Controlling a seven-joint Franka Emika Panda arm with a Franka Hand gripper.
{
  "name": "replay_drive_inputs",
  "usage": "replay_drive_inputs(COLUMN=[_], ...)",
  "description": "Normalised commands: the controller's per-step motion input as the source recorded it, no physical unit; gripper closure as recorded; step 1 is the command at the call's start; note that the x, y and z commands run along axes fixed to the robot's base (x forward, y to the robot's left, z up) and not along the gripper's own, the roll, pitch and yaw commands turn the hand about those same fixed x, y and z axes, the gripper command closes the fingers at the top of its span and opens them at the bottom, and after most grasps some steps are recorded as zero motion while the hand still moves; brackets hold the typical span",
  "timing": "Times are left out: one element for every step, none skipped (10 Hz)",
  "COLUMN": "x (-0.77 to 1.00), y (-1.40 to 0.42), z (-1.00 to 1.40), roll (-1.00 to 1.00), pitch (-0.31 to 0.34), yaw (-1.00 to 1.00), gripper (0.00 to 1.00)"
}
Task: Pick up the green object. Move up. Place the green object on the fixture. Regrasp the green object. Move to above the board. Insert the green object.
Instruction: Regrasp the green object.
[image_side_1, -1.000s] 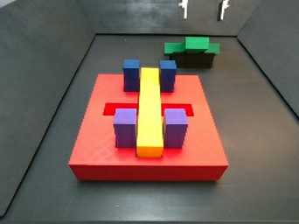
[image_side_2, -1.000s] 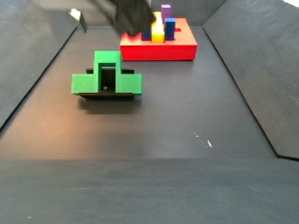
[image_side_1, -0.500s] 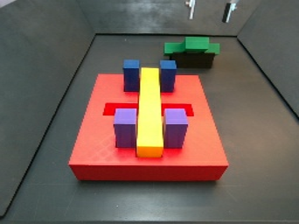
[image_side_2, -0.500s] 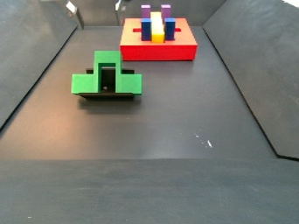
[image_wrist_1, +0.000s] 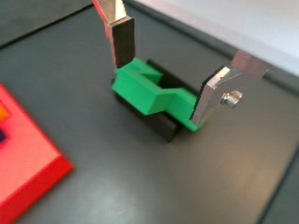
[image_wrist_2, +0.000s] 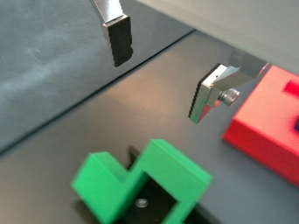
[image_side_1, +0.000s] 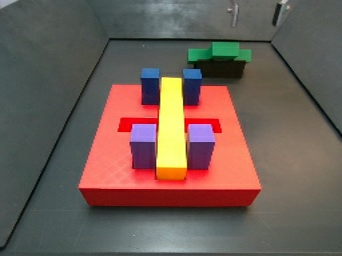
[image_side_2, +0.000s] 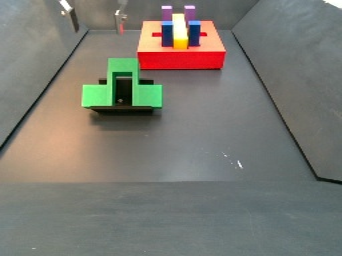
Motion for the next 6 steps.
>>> replay_drive_inputs(x=[0.00,-0.02,-0.10,-0.11,-0.07,-0.07], y=[-0.18,-0.19,-0.19,-0.19,-0.20,-0.20], z=[0.00,0.05,0.09,0.12,0.10,0.09], roll=[1.00,1.00,1.00,1.00,1.00,1.00], pitch=[0.000,0.097,0.180,0.254,0.231,0.217], yaw=[-0.07,-0.07,-0.04,0.00,0.00,0.00], gripper=[0.00,0.00,0.00,0.00,0.00,0.00])
